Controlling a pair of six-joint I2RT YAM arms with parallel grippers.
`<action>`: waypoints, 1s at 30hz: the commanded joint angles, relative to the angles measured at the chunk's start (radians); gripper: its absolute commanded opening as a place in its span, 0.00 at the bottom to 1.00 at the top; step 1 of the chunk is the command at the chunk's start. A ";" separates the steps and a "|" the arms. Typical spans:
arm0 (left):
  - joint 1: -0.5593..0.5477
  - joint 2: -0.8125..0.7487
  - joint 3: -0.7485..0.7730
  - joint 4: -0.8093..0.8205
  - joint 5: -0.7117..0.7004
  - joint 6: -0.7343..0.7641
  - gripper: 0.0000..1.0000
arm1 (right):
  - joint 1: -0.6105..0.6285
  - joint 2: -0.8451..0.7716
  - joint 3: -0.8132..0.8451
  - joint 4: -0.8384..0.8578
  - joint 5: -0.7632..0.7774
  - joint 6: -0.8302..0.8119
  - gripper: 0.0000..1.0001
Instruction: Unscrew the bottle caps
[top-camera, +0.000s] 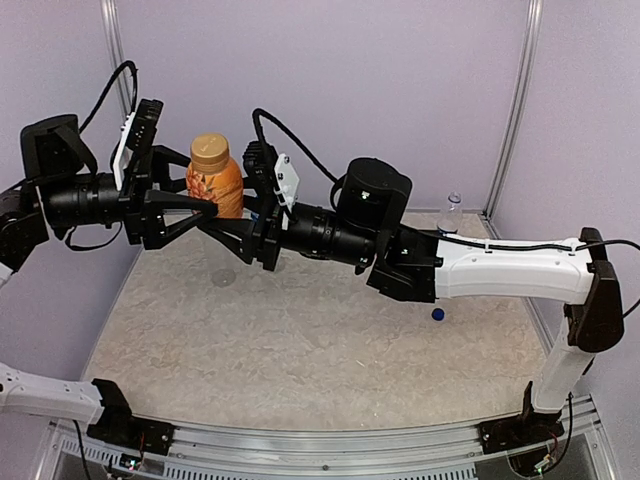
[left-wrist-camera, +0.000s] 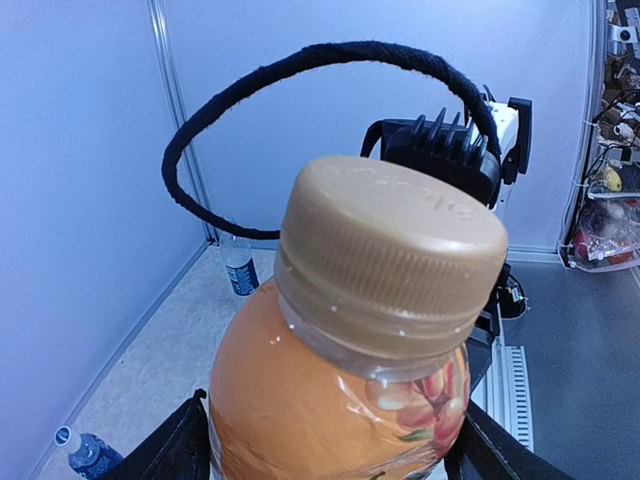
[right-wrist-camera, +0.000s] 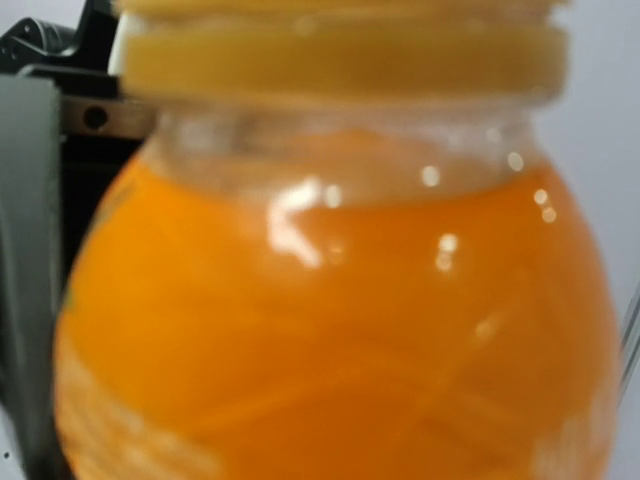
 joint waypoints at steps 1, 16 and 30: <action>-0.026 0.027 -0.020 -0.025 0.056 -0.001 0.75 | 0.012 0.024 0.035 -0.011 -0.002 -0.012 0.32; -0.031 0.008 -0.011 -0.075 0.090 0.020 0.43 | 0.012 0.000 0.028 -0.067 0.054 -0.010 0.68; -0.039 -0.007 -0.068 -0.081 -0.501 0.318 0.34 | 0.020 -0.229 0.039 -0.643 0.405 0.221 0.81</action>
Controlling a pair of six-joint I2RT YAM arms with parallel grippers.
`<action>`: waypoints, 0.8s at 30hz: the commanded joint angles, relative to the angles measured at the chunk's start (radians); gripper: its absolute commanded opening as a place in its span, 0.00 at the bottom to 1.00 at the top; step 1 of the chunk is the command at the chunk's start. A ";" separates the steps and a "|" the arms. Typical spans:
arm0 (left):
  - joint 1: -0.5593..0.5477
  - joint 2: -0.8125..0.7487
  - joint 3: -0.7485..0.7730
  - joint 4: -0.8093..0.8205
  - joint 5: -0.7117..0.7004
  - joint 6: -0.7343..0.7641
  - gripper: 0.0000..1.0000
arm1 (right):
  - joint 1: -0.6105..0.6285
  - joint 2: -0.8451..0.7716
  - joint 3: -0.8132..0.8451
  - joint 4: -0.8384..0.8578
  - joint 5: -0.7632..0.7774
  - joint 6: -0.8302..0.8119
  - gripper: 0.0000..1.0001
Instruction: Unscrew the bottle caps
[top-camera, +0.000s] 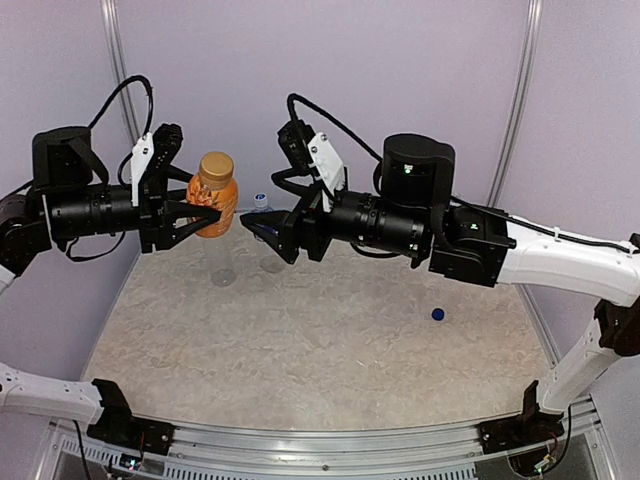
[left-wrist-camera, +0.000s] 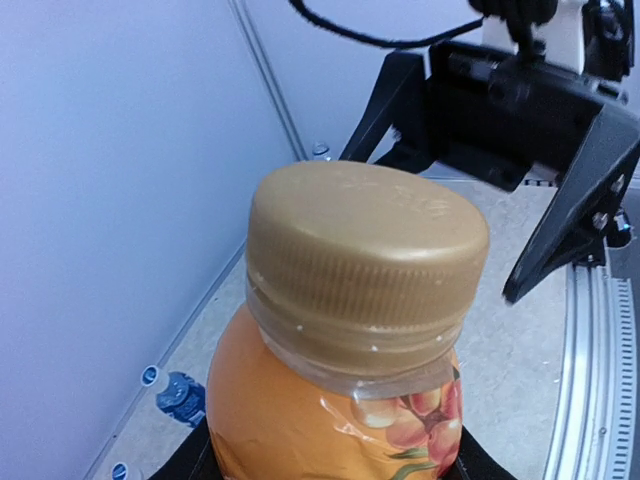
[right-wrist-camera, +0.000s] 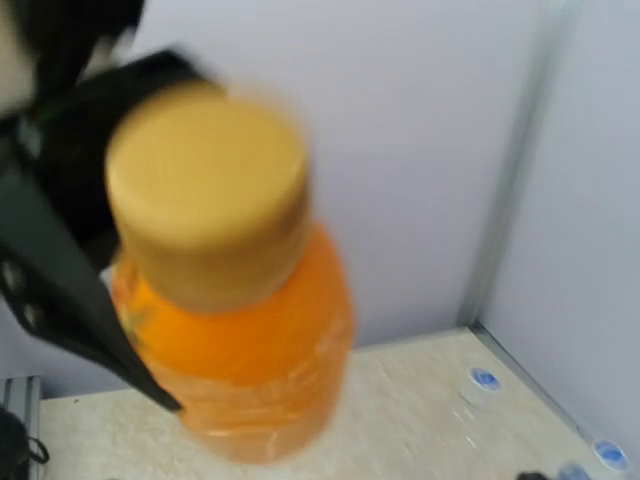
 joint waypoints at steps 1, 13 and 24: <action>-0.016 0.009 -0.047 0.013 -0.283 0.164 0.34 | 0.014 -0.022 0.075 -0.223 0.174 0.191 0.80; -0.043 0.025 -0.068 0.017 -0.316 0.223 0.34 | 0.030 0.224 0.416 -0.262 0.165 0.151 0.80; -0.046 0.027 -0.067 0.023 -0.303 0.236 0.34 | 0.000 0.289 0.483 -0.310 0.132 0.193 0.47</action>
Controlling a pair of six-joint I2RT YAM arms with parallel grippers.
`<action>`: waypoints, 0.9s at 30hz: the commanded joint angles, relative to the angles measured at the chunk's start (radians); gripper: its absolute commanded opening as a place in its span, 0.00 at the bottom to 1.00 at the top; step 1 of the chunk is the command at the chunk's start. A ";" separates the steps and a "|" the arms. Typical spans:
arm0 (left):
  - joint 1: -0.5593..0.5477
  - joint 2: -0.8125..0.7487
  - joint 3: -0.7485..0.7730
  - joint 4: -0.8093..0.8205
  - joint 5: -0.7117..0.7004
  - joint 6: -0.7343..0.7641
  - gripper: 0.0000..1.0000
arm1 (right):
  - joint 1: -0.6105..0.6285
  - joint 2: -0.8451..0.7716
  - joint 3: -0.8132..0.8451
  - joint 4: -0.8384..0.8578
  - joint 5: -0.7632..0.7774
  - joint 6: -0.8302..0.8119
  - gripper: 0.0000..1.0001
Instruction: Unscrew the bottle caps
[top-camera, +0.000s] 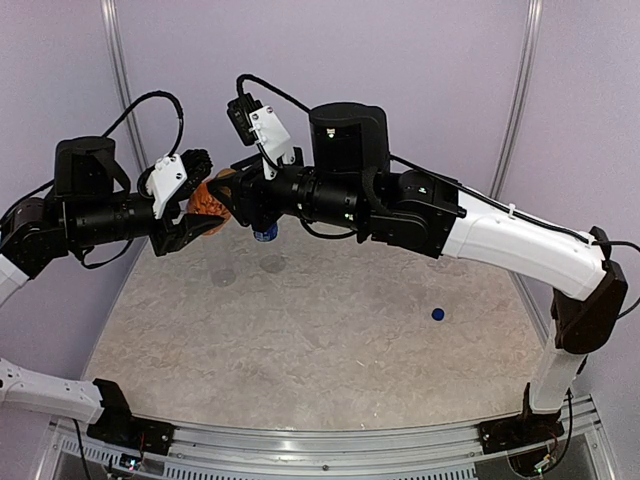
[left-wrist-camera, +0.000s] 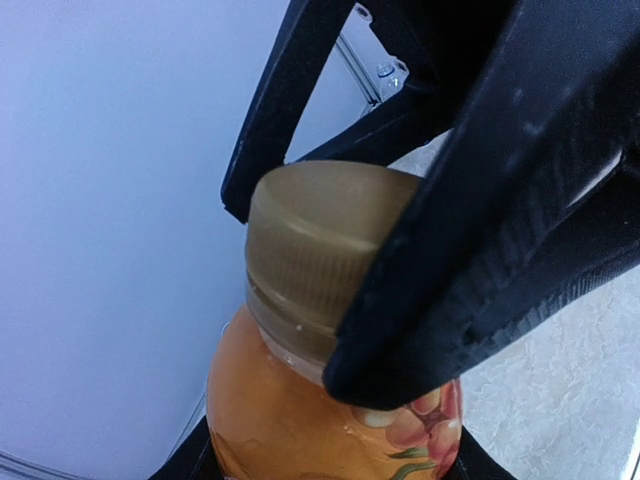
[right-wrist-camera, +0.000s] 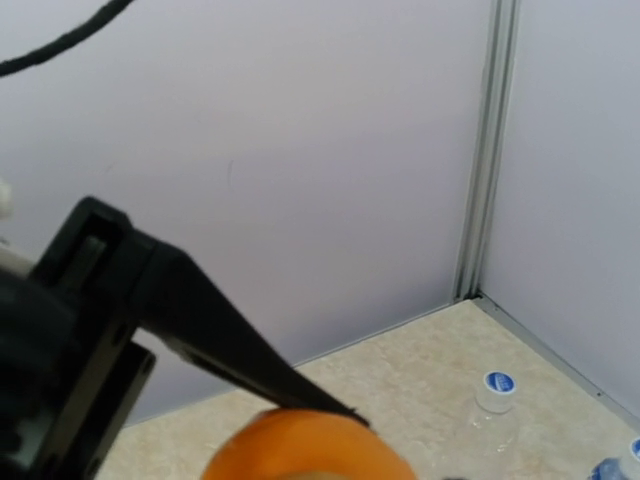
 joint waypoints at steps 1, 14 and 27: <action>-0.007 -0.001 -0.012 0.022 0.001 0.013 0.34 | -0.022 0.009 0.007 -0.041 -0.033 0.042 0.44; 0.002 -0.026 -0.082 0.066 0.006 0.015 0.98 | -0.068 -0.040 -0.106 0.061 -0.204 0.161 0.00; 0.137 -0.040 -0.123 0.027 0.219 0.019 0.93 | -0.093 -0.142 -0.295 0.327 -0.334 0.293 0.00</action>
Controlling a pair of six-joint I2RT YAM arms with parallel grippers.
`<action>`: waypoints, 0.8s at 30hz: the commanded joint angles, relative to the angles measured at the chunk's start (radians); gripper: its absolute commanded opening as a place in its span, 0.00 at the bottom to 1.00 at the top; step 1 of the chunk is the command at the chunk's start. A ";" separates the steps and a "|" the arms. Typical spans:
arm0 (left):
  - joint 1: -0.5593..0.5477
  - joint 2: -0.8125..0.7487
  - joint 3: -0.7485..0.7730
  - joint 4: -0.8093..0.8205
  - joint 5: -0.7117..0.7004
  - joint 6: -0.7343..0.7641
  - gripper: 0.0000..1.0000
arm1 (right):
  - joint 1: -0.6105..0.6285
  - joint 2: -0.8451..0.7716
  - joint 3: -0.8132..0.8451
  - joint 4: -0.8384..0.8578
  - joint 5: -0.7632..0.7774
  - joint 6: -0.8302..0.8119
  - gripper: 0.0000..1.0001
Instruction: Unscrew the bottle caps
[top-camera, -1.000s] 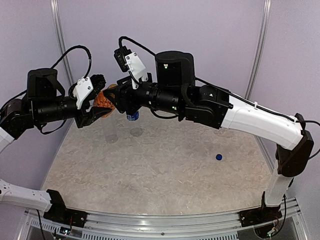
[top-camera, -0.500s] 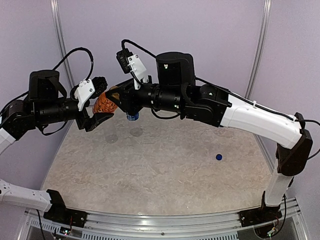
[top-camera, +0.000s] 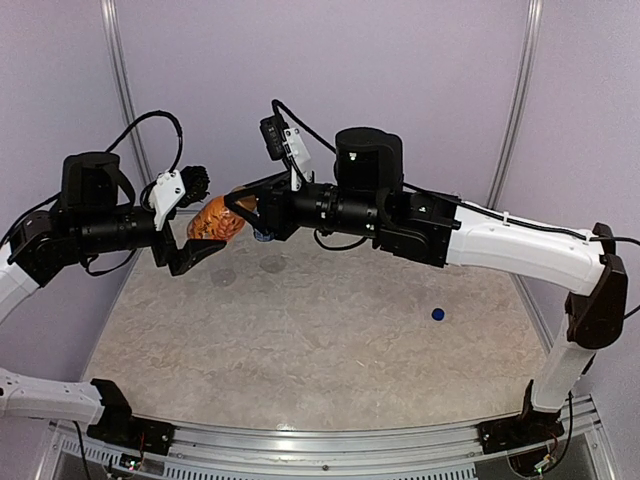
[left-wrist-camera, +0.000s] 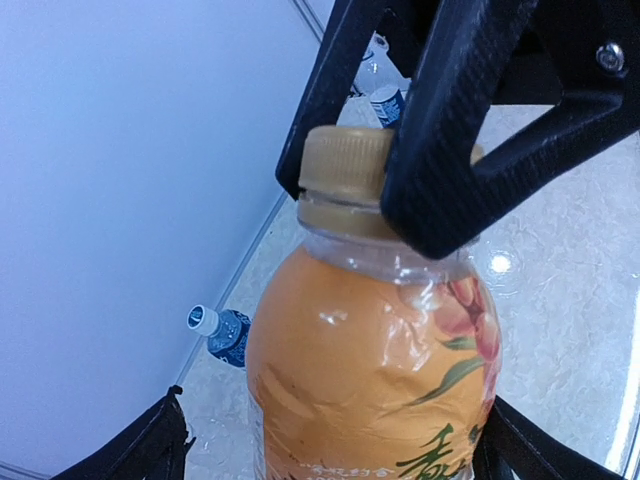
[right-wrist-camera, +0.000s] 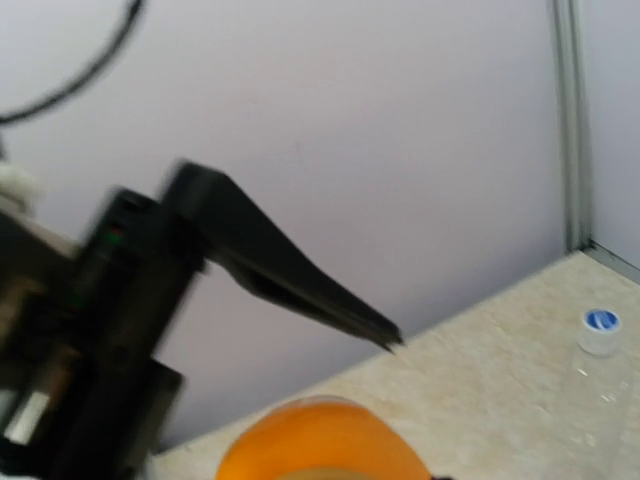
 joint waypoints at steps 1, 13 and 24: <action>0.014 -0.001 0.003 -0.035 0.079 0.009 0.93 | 0.001 -0.066 -0.026 0.115 -0.072 0.059 0.00; -0.005 0.030 0.068 -0.048 0.095 0.015 0.77 | -0.005 -0.065 -0.045 0.110 -0.061 0.067 0.00; -0.022 0.031 0.090 -0.071 0.104 0.024 0.54 | -0.011 -0.060 -0.048 0.105 -0.057 0.069 0.00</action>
